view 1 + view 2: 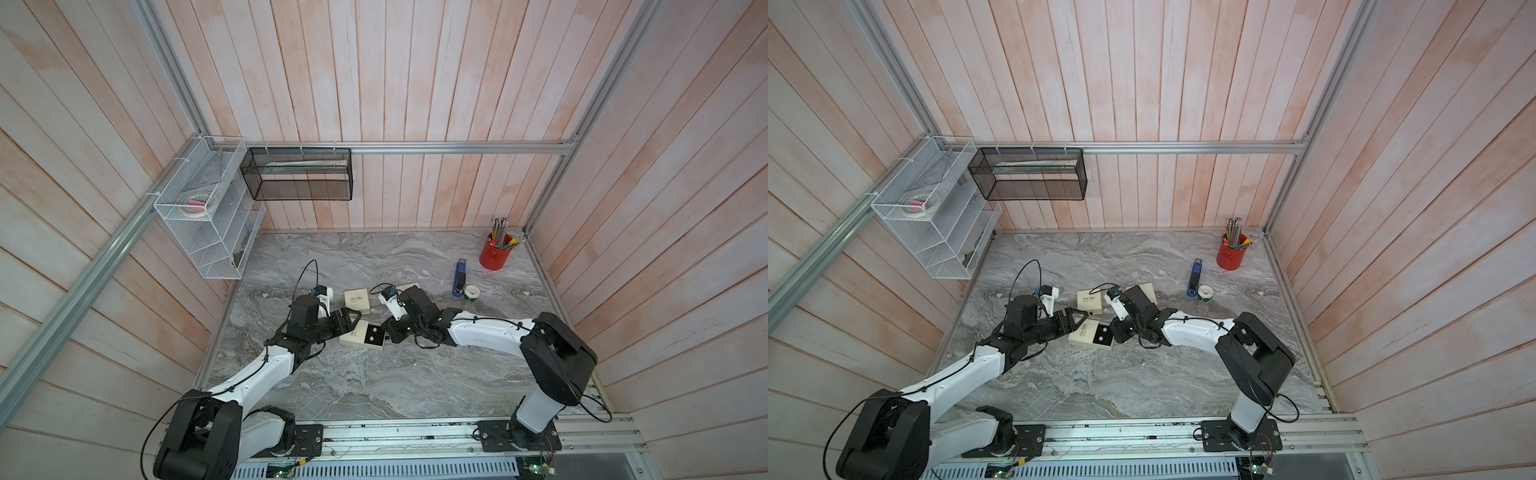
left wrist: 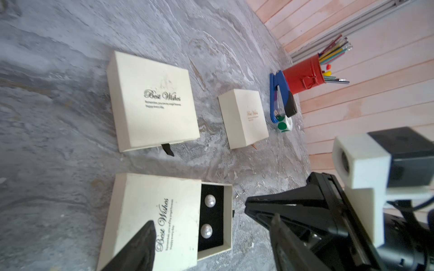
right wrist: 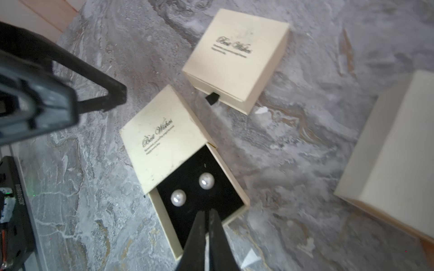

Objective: Place the earrings into the drawer-style jewelry box
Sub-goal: Insert the earring into the inner lining, then close the drawer of the jewelry box.

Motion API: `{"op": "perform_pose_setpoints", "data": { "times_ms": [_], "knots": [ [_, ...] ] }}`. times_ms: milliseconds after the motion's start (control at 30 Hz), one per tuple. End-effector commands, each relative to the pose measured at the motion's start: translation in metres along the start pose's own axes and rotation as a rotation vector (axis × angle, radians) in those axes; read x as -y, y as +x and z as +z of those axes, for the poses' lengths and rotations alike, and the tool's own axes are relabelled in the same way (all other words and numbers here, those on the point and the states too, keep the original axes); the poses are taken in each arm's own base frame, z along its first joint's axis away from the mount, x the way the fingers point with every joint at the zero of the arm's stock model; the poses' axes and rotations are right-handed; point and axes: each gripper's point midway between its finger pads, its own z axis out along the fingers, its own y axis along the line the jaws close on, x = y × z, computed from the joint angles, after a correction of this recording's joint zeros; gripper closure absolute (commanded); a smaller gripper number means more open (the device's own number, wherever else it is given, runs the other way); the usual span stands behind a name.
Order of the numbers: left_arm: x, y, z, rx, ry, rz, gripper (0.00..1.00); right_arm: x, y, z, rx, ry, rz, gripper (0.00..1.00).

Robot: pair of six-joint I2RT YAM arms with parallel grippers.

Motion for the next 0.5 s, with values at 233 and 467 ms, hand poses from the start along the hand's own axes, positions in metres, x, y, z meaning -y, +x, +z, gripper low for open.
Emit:
{"op": "perform_pose_setpoints", "data": {
  "times_ms": [233, 467],
  "knots": [
    [-0.02, 0.001, 0.011, -0.048, -0.059, 0.005, 0.19, 0.019, 0.032, 0.006, -0.145, 0.043, 0.105, 1.0],
    [-0.022, 0.008, 0.023, -0.101, -0.037, -0.003, 0.19, 0.016, 0.03, 0.02, -0.165, 0.013, 0.114, 1.0]
  ]
}}
